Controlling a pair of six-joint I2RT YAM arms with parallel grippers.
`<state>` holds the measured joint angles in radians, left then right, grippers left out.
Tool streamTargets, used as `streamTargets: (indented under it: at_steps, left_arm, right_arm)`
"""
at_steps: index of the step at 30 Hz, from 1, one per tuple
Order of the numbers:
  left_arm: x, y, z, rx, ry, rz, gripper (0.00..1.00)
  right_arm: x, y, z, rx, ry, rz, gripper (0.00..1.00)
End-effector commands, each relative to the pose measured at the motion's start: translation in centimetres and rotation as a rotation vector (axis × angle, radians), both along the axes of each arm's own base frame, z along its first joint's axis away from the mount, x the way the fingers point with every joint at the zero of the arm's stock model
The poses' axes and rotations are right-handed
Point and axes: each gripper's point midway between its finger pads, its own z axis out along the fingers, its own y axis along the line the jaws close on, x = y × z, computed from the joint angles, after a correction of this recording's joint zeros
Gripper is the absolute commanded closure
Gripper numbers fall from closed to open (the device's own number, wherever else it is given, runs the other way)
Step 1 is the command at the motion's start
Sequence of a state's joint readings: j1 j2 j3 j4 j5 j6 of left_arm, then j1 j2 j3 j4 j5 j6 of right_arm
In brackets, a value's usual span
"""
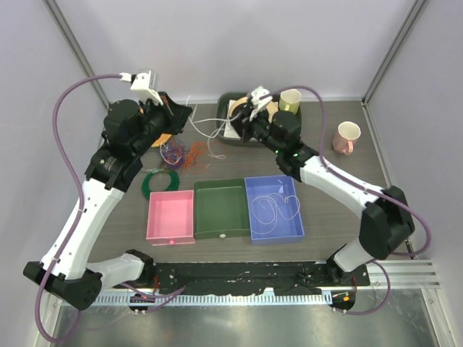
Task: Untangle the cables
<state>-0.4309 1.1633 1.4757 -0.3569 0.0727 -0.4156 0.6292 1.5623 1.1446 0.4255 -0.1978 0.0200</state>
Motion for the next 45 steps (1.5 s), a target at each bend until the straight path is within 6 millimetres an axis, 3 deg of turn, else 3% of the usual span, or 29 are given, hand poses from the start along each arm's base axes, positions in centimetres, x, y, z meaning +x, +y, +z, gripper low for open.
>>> streamTargets:
  at_steps: [1,6,9,13,15,21,24,26,27,28,29,31,32,36,39,41,45]
  left_arm:
    - [1.0,0.6,-3.1,-0.02,0.05,0.066,1.0]
    - [1.0,-1.5,-5.0,-0.024,0.098,-0.034,1.0]
    - [0.2,-3.3,-5.2,-0.054,0.107,-0.147,1.0]
    - [-1.6,-5.0,-6.1,-0.098,0.126,-0.266,1.0]
    - [-2.2,-5.9,-6.5,-0.109,0.136,-0.297,1.0]
    - [-3.8,-10.6,-10.6,-0.074,0.231,-0.418,1.0]
    - [-4.5,-13.2,-11.9,-0.044,0.262,-0.483,1.0]
    - [-4.8,-14.2,-12.6,-0.028,0.275,-0.502,1.0]
    - [-4.5,-14.5,-13.2,-0.021,0.289,-0.503,1.0]
    - [-4.5,-14.8,-13.4,-0.016,0.292,-0.507,0.95]
    - [-4.4,-14.9,-13.7,-0.01,0.296,-0.507,0.68]
    - [-4.0,-14.9,-14.4,0.012,0.296,-0.5,0.28]
    - [-3.8,-14.8,-14.6,0.023,0.295,-0.491,0.01]
    - [-2.8,-13.4,-15.1,0.094,0.268,-0.408,0.0]
    - [-1.9,-11.6,-15.8,0.142,0.266,-0.303,0.0]
    - [-0.8,-9.9,-16.4,0.198,0.255,-0.205,0.0]
    - [0.2,-8.1,-17.8,0.259,0.247,-0.171,0.0]
  right_arm:
    - [-1.3,-4.5,12.4,0.142,-0.087,-0.176,0.99]
    - [-4.9,-6.5,17.8,0.198,-0.09,-0.151,0.99]
    - [-7.3,-6.5,18.3,0.203,-0.065,-0.077,0.99]
    - [-10.0,-7.4,16.7,0.21,0.029,-0.04,1.0]
    - [-9.9,-8.6,15.7,0.23,0.08,-0.107,0.99]
    - [-10.0,-12.4,7.7,0.234,0.255,-0.323,0.99]
    - [-11.5,-12.9,8.3,0.288,0.246,-0.292,0.99]
    - [-12.1,-13.3,10.8,0.335,0.185,-0.276,0.99]
    - [-12.4,-13.6,13.1,0.36,0.148,-0.271,0.99]
    - [-12.2,-14.1,14.1,0.365,0.126,-0.293,0.99]
    - [-12.1,-14.4,15.0,0.353,0.098,-0.308,0.99]
    - [-11.4,-15.5,17.6,0.367,0.058,-0.372,0.99]
    - [-11.0,-15.9,18.4,0.343,0.025,-0.396,0.99]
    - [-9.7,-18.3,22.8,0.326,-0.057,-0.537,0.99]
    - [-8.7,-19.6,24.0,0.295,-0.085,-0.636,0.99]
    - [-8.0,-20.0,23.9,0.272,-0.088,-0.679,0.99]
    - [-7.2,-19.8,23.8,0.24,-0.094,-0.699,0.99]
